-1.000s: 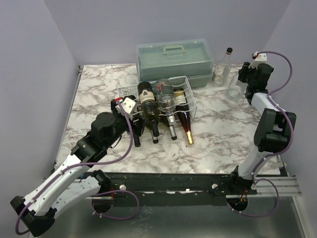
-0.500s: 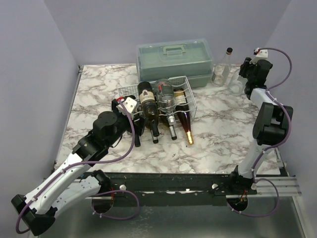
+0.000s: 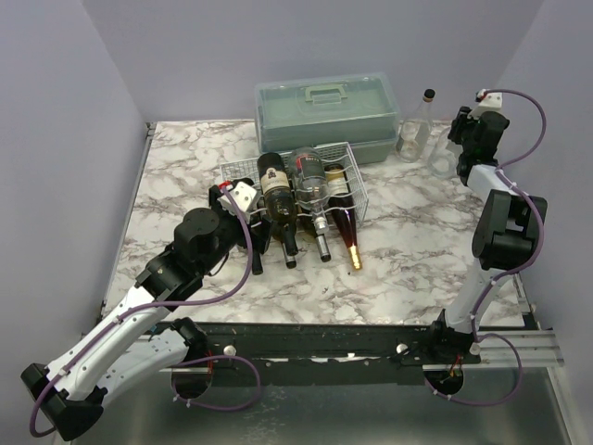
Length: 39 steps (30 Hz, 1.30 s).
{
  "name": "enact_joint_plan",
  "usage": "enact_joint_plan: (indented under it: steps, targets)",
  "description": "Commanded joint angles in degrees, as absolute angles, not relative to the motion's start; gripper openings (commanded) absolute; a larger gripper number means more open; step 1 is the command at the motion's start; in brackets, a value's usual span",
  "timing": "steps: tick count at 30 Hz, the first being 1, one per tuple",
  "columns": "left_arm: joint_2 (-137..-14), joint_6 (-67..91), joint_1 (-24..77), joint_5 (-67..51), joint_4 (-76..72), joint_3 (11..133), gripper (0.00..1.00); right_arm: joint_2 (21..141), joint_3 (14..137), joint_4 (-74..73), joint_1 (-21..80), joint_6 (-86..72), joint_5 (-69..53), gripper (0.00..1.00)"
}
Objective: Take the wine bottle off the wine rack
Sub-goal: Move the wine bottle to the corner of the board.
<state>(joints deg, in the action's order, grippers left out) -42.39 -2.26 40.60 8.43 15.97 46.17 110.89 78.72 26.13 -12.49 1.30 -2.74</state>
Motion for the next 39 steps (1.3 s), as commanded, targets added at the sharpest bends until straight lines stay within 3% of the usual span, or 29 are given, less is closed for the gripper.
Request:
enact_joint_plan:
  steps: [1,8,18,29,39]
  targets:
    - [-42.19,-2.76,40.35,9.40,16.19,47.03,0.99,109.15,81.64,37.34,-12.92,1.51,-1.35,0.45]
    - [-41.67,-2.84,40.38,9.32,16.27,47.05,0.99,106.70,79.86,37.18,-12.99,1.61,-1.54,0.66]
    - [-40.52,-2.55,40.36,8.54,16.22,47.11,0.99,97.97,72.86,35.27,-12.95,1.69,-3.53,0.83]
    - [-39.01,-1.44,40.37,6.47,15.93,47.11,0.99,83.61,64.82,23.40,-12.93,-2.66,-11.29,0.87]
    - [-39.02,-0.88,40.42,6.15,15.44,46.86,0.99,72.08,60.21,5.43,-12.98,-5.75,-35.92,0.89]
